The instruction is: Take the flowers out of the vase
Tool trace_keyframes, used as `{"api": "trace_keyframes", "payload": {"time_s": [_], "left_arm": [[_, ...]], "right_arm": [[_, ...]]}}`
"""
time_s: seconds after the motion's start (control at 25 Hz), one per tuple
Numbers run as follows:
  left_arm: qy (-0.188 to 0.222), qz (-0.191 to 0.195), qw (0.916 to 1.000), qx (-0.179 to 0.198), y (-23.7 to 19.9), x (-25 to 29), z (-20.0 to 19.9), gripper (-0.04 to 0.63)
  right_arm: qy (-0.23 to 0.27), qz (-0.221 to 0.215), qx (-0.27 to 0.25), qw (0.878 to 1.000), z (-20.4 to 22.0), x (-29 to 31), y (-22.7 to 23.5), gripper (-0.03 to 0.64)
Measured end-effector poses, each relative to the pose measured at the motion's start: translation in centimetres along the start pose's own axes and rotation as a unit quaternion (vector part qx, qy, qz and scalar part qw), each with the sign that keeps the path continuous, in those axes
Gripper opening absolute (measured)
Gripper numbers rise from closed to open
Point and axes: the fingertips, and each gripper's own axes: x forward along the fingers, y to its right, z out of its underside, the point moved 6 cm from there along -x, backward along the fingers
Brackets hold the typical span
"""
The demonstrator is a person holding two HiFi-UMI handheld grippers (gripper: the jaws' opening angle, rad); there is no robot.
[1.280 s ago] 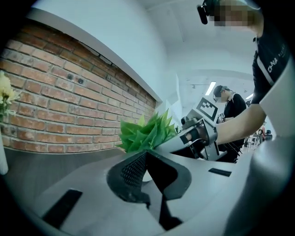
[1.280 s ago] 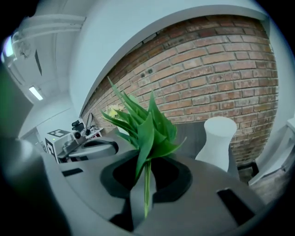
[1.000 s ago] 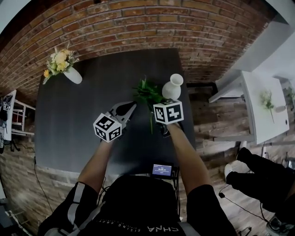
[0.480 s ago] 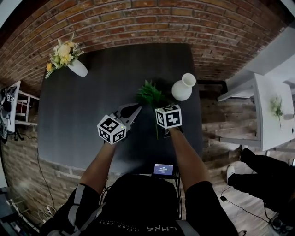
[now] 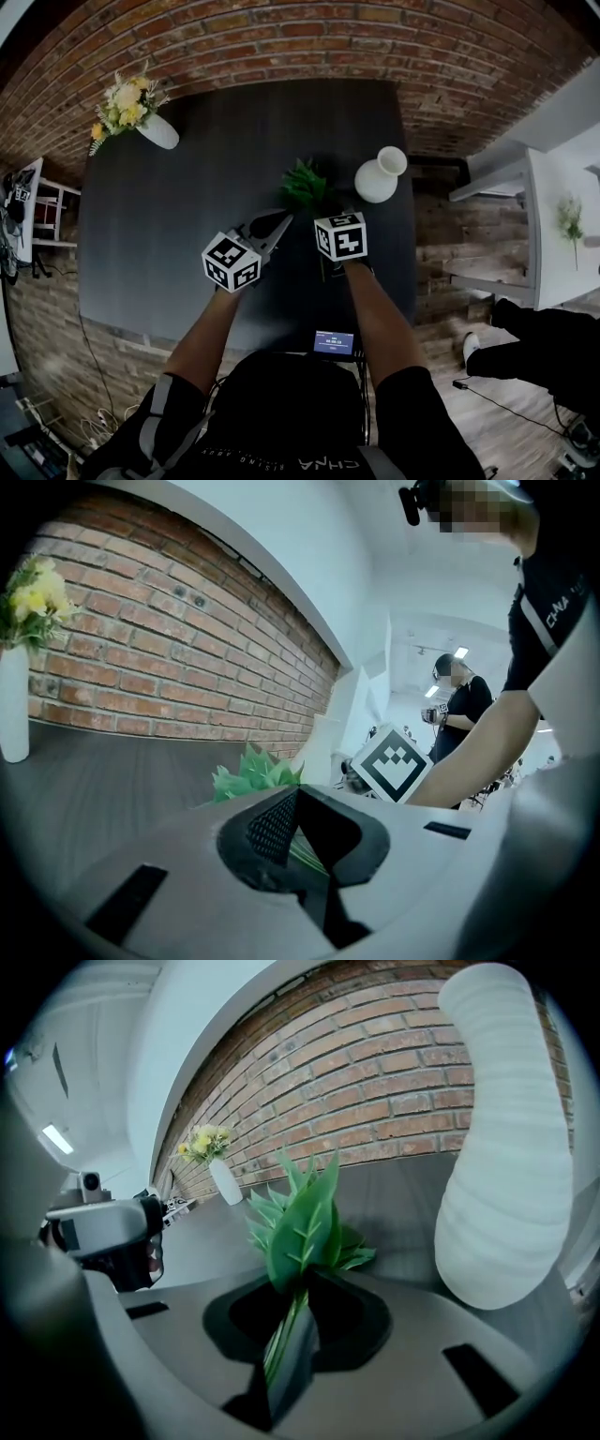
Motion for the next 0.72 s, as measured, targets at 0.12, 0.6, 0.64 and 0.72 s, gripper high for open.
{"api": "trace_keyframes", "payload": {"time_s": [0.12,0.6,0.64,0.72], "left_arm": [[-0.001,0.002,1.0000,0.000,-0.1,0.2,0.1,0.003],[0.003,0.014,0.9998,0.014,0.4,0.7,-1.1,0.003],[0.002,0.016,0.9997,0.016,0.5,0.7,-1.2,0.003],[-0.001,0.022,0.9995,0.023,0.8,0.8,-1.3,0.003]], "right_arm": [[0.004,-0.011,-0.004,1.000,-0.1,0.1,-0.2,0.060],[0.016,-0.035,0.007,0.999,-1.1,-3.4,0.0,0.150],[0.020,-0.037,0.009,0.999,-1.2,-4.0,0.2,0.162],[0.031,-0.033,0.011,0.999,-1.6,-5.4,0.5,0.169]]}}
